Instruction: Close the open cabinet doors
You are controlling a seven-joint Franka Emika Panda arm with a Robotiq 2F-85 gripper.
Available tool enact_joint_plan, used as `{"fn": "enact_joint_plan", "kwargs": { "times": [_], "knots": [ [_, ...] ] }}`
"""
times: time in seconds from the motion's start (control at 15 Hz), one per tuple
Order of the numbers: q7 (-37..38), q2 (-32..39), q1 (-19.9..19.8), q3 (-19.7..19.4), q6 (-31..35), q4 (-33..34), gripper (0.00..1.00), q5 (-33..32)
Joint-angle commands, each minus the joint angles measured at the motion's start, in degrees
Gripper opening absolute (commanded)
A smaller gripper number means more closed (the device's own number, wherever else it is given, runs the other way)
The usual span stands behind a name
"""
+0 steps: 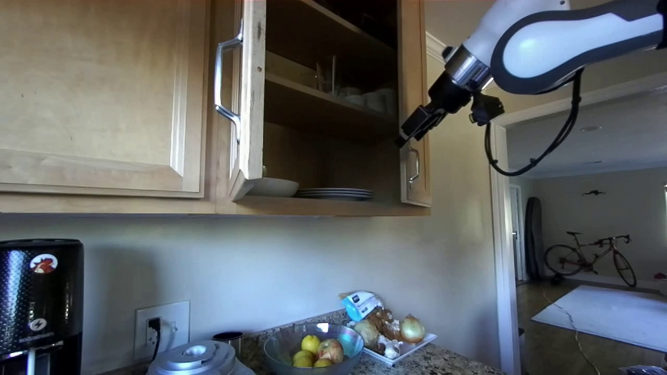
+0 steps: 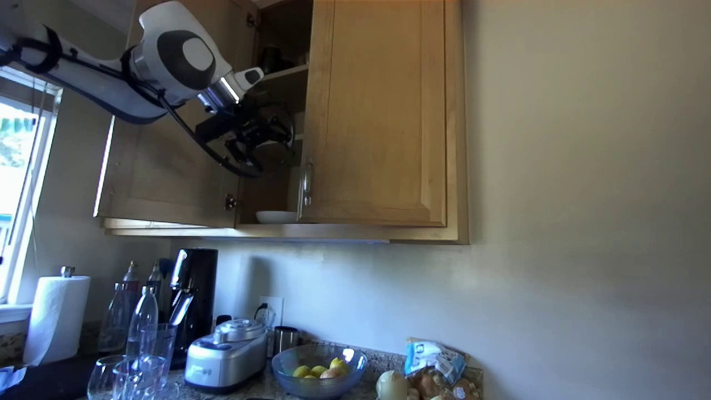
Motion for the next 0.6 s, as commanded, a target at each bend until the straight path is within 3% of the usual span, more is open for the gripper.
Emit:
{"fn": "enact_joint_plan", "kwargs": {
  "times": [0.0, 0.2, 0.53],
  "knots": [
    [-4.4, 1.5, 5.4, 0.8, 1.0, 1.2, 1.0, 2.8],
    [-4.7, 0.2, 8.1, 1.6, -0.5, -0.2, 1.0, 5.2],
    [2.1, -2.1, 6.6, 3.5, -11.8, -2.5, 1.0, 8.9]
  ]
}}
